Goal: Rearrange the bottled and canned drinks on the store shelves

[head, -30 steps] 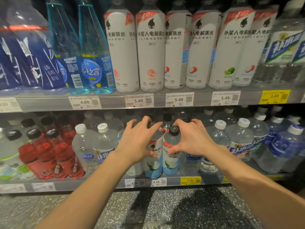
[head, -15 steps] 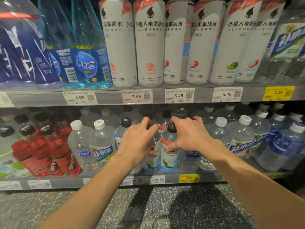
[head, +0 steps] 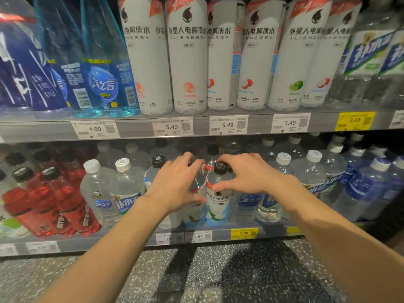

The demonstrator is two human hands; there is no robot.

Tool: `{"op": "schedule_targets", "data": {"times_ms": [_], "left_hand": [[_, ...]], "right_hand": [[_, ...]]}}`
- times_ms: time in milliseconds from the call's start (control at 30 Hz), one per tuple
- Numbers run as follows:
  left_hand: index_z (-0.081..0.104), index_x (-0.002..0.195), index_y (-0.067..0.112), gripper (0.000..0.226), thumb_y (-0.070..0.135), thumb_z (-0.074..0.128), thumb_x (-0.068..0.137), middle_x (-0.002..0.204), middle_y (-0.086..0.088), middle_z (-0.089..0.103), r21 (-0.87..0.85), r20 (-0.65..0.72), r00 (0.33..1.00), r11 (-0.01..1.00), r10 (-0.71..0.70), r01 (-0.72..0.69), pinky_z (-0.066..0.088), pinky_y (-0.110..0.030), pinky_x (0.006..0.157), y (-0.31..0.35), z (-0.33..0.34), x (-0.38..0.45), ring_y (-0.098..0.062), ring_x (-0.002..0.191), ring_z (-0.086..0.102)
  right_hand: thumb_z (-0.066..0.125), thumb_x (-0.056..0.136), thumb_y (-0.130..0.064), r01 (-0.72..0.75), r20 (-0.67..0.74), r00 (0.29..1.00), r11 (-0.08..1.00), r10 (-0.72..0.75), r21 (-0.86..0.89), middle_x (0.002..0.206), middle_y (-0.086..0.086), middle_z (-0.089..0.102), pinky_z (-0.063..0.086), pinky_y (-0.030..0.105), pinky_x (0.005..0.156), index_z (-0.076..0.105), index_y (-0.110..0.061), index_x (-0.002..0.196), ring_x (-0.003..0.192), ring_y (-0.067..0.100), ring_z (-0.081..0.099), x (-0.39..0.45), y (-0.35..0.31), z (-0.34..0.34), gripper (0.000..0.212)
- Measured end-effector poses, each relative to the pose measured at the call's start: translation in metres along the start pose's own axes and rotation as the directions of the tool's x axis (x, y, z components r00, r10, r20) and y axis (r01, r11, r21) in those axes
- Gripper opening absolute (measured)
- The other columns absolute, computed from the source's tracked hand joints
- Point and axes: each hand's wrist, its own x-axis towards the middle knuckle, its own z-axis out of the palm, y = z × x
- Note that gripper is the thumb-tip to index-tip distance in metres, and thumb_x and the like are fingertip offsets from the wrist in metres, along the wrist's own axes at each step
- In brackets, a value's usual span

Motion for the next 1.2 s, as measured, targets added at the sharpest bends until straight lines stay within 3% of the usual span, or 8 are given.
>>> {"op": "schedule_targets", "data": {"times_ms": [100,233,400,500,633,800,933,1200], "left_hand": [[0.052,0.136,0.020,0.068,0.063,0.064,0.085,0.137,-0.002,0.048,-0.027,-0.149,0.986,0.996,0.077,-0.082,0.043,-0.037,0.099,0.006,-0.001,-0.003,-0.022,0.123,0.051],[0.065,0.116,0.021,0.037,0.047,0.058,0.091,0.115,0.006,0.061,-0.152,-0.299,0.947,0.973,0.121,-0.172,0.051,-0.035,0.082,0.026,-0.005,-0.006,-0.017,0.101,0.061],[0.063,0.109,0.032,0.024,0.048,0.058,0.092,0.096,0.016,0.063,-0.402,-0.151,0.988,0.912,0.015,-0.075,0.053,-0.038,0.080,0.061,-0.002,-0.001,-0.007,0.090,0.060],[0.056,0.125,0.035,0.035,0.051,0.057,0.094,0.115,0.017,0.061,-0.335,-0.012,0.999,0.941,0.042,-0.043,0.051,-0.035,0.089,0.071,0.005,-0.001,-0.007,0.105,0.058],[0.042,0.139,0.039,0.048,0.051,0.056,0.095,0.130,0.019,0.053,-0.316,-0.012,1.000,0.948,0.027,-0.029,0.049,-0.034,0.090,0.077,0.011,-0.001,-0.007,0.118,0.054],[0.040,0.139,0.041,0.049,0.051,0.057,0.094,0.132,0.021,0.049,-0.331,-0.019,1.000,0.943,0.007,-0.013,0.048,-0.033,0.085,0.079,0.009,0.002,-0.009,0.108,0.058],[0.040,0.141,0.039,0.052,0.051,0.058,0.094,0.136,0.022,0.047,-0.361,-0.009,1.000,0.933,-0.002,-0.002,0.048,-0.032,0.086,0.080,0.009,0.005,-0.007,0.107,0.058],[0.038,0.142,0.034,0.055,0.047,0.061,0.093,0.135,0.018,0.051,-0.438,-0.013,0.998,0.898,-0.063,0.051,0.048,-0.031,0.088,0.079,0.014,0.010,-0.011,0.106,0.059]], "right_hand": [[0.070,0.085,-0.057,0.029,-0.051,0.998,0.988,-0.022,0.150,0.137,0.000,0.061,0.045,0.046,0.105,0.049,-0.025,0.142,0.126,0.022,0.056,-0.008,0.013,-0.007,0.069],[0.071,0.090,-0.037,0.044,-0.215,0.977,0.980,-0.001,0.194,0.128,0.000,0.067,0.046,0.040,0.103,0.061,-0.020,0.131,0.121,0.021,0.058,-0.017,0.033,-0.015,0.045],[0.073,0.087,-0.037,-0.013,-0.254,0.966,0.987,0.054,0.163,0.110,-0.004,0.054,0.043,0.034,0.095,0.064,-0.021,0.123,0.111,0.021,0.055,-0.024,0.049,-0.007,0.040],[0.072,0.089,-0.042,-0.063,-0.163,0.982,0.983,0.092,0.174,0.115,0.000,0.046,0.048,0.043,0.094,0.057,-0.021,0.129,0.108,0.027,0.057,-0.023,0.050,0.005,0.048],[0.068,0.088,-0.054,-0.080,-0.147,0.983,0.982,0.106,0.172,0.110,0.002,0.046,0.051,0.047,0.088,0.052,-0.019,0.126,0.101,0.030,0.059,-0.021,0.054,0.013,0.054],[0.065,0.090,-0.056,-0.043,-0.177,0.980,0.971,0.086,0.235,0.089,0.001,0.059,0.051,0.041,0.073,0.053,-0.017,0.108,0.085,0.023,0.059,-0.024,0.057,0.012,0.045],[0.065,0.092,-0.049,-0.041,-0.199,0.975,0.959,0.100,0.279,0.089,0.002,0.063,0.051,0.039,0.072,0.056,-0.018,0.104,0.084,0.023,0.061,-0.024,0.058,0.012,0.035],[0.059,0.097,-0.045,0.098,-0.212,0.977,0.957,-0.039,0.273,0.076,-0.009,0.054,0.049,0.041,0.066,0.045,-0.025,0.096,0.072,0.019,0.056,-0.037,0.061,0.016,0.024]]}}
